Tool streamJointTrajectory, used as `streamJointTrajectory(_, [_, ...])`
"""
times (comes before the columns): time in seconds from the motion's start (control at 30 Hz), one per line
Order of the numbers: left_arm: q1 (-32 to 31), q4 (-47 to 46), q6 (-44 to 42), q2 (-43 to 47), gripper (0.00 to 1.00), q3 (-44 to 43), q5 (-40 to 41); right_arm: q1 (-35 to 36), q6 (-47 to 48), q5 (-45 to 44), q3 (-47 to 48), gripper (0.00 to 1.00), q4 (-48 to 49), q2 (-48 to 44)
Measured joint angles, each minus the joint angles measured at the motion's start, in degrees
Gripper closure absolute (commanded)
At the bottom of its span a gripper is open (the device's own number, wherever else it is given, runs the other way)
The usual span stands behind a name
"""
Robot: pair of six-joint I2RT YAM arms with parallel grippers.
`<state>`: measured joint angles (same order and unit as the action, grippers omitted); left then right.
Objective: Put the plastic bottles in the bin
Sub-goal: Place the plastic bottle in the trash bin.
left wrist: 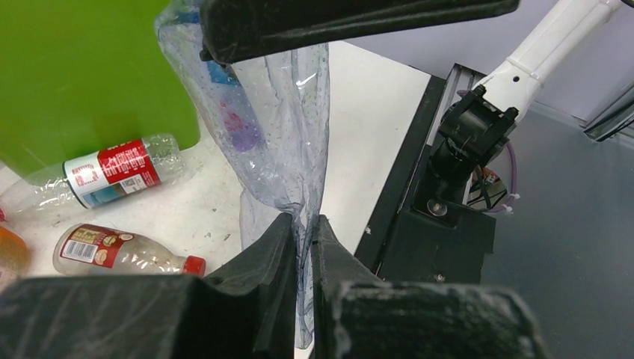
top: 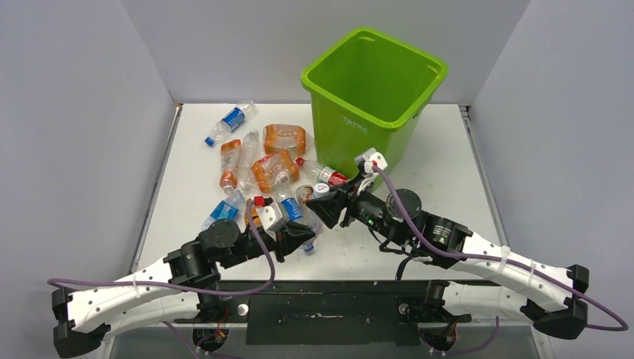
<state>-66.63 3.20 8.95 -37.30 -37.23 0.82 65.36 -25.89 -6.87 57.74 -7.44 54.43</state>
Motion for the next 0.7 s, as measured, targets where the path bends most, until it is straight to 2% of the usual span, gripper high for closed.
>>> streamJointTrajectory(0.1, [0.1,-0.2,0.0,0.0,1.0,0.3,0.0,0.0,-0.1,-0.5,0.5,0.89,-1.0,0.3])
streamJointTrajectory(0.13, [0.1,-0.4,-0.1,0.0,1.0,0.3,-0.1,0.0,0.0,-0.5,0.7,0.94,-1.2,0.3])
streamJointTrajectory(0.2, [0.1,-0.6,-0.2,0.0,1.0,0.3,-0.1,0.0,0.0,-0.5,1.2,0.95,-1.7,0.5])
streamJointTrajectory(0.23, [0.1,-0.8,-0.2,0.0,0.96,0.4,-0.1,0.0,0.0,-0.5,1.4,0.95,-1.9,0.5])
streamJointTrajectory(0.27, [0.1,-1.2,-0.4,0.1,0.87,0.6,-0.1,0.0,0.0,-0.5,1.6,0.95,-2.2,0.6])
streamJointTrajectory(0.37, [0.1,-3.0,-1.6,0.6,0.42,1.7,-0.2,0.2,0.1,-0.5,2.3,0.95,-3.3,0.6])
streamJointTrajectory(0.47, [0.0,-5.4,-3.5,2.6,0.01,3.8,-0.4,0.3,0.2,-0.6,3.8,0.95,-5.0,0.7])
streamJointTrajectory(0.5, [0.0,-6.3,-3.9,3.4,0.03,4.6,-0.4,0.3,0.4,-0.6,4.8,0.95,-5.7,0.7])
streamJointTrajectory(0.7, [0.0,-10.0,-5.1,6.9,0.04,7.3,0.3,0.3,2.7,-1.0,15.0,0.95,-9.3,2.1])
